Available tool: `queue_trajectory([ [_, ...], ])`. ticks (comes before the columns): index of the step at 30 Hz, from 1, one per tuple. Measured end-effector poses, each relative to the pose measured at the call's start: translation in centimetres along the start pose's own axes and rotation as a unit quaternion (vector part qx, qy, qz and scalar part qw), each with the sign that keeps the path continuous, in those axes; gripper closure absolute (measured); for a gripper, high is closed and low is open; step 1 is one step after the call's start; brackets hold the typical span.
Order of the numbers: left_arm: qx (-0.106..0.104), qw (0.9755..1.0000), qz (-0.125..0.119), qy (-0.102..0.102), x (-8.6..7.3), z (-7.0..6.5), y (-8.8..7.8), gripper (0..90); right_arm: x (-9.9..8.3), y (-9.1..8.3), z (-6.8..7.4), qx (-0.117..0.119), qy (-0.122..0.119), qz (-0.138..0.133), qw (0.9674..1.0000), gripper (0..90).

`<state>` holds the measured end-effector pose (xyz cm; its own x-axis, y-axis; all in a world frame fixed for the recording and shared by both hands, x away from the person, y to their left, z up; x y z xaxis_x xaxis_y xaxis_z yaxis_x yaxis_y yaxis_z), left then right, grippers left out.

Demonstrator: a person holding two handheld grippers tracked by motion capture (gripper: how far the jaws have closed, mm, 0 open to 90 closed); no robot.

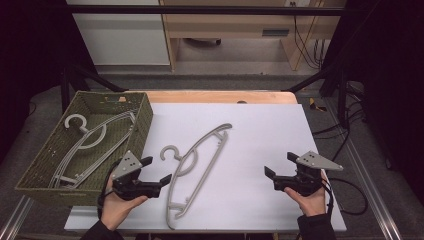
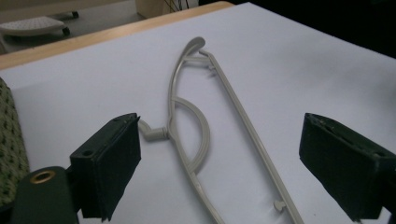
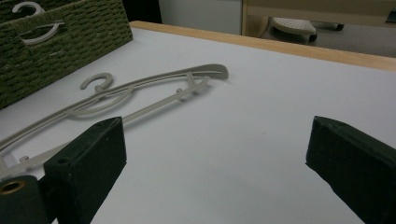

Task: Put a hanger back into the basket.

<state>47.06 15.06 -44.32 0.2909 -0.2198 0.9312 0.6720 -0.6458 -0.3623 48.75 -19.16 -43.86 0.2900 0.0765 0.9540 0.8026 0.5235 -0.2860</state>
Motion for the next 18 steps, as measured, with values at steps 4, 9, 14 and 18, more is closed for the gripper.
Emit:
queue_trajectory([
  [4,0.001,0.9997,0.025,0.003,-1.4,-0.3,1.0,17.4,-0.1,0.1,0.1,0.000,-0.002,0.002,1.0000,5.3],
  [9,-0.001,0.9980,0.062,-0.005,-3.4,-0.2,2.4,26.6,-0.2,0.3,0.2,0.002,-0.003,0.004,1.0000,5.4],
  [14,0.007,0.9936,0.112,-0.019,-5.7,0.2,4.1,36.6,-0.3,0.4,0.4,0.002,0.000,0.007,1.0000,5.5],
  [18,0.022,0.9889,0.145,-0.022,-7.2,0.7,5.0,43.3,-0.3,0.5,0.5,0.005,-0.002,0.008,1.0000,5.5],
])
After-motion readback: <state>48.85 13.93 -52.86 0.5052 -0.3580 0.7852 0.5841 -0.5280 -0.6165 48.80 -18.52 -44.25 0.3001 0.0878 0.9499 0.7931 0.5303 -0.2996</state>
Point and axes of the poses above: each handheld gripper's, and its own axes: y roughly forward along the jaws, x roughly out of its top, z roughly to its left, the point moved 10 cm from there along y, roughly forward along the jaws, and after that the axes turned 7 degrees about -z, right-handed, at the moved point
